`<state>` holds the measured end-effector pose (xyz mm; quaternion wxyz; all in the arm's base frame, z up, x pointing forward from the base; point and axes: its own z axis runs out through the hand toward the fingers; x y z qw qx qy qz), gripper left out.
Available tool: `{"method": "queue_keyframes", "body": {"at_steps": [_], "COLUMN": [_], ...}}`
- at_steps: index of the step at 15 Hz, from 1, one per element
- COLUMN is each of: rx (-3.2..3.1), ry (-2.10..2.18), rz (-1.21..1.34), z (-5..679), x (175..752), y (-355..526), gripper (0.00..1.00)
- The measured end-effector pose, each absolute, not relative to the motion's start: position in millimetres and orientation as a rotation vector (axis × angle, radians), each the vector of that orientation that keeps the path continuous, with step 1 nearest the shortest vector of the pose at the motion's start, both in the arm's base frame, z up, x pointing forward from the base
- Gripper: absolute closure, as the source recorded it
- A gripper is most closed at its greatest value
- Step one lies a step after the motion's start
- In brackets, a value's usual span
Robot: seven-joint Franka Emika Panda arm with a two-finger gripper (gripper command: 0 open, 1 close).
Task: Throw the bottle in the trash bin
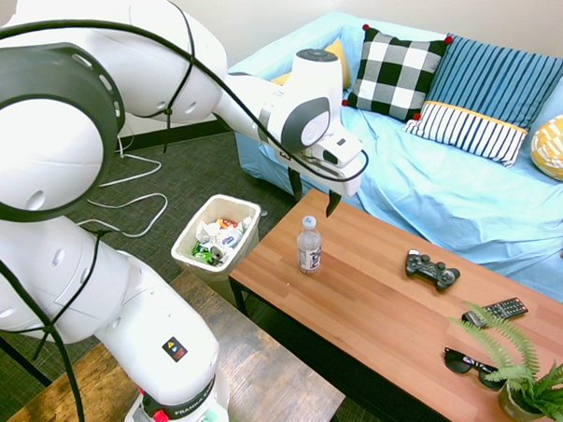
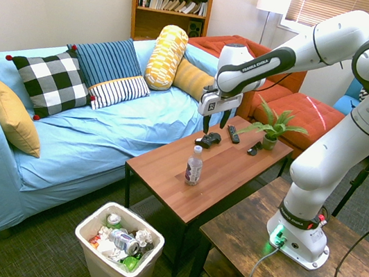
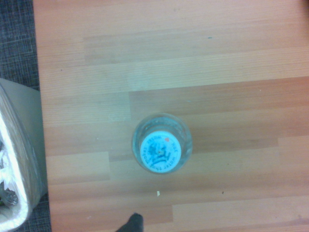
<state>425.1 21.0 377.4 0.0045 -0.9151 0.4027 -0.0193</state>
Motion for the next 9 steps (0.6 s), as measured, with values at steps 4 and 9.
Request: {"method": "queue_keyframes", "body": {"at_steps": [4,9], "rx": [-2.88,-2.889], "ry": [1.251,1.306], "rz": [-0.086,-0.088], "z": [375.0,342.7], "x": [429.8,449.0], "y": [30.6,51.4], "gripper": [0.0,0.0]}}
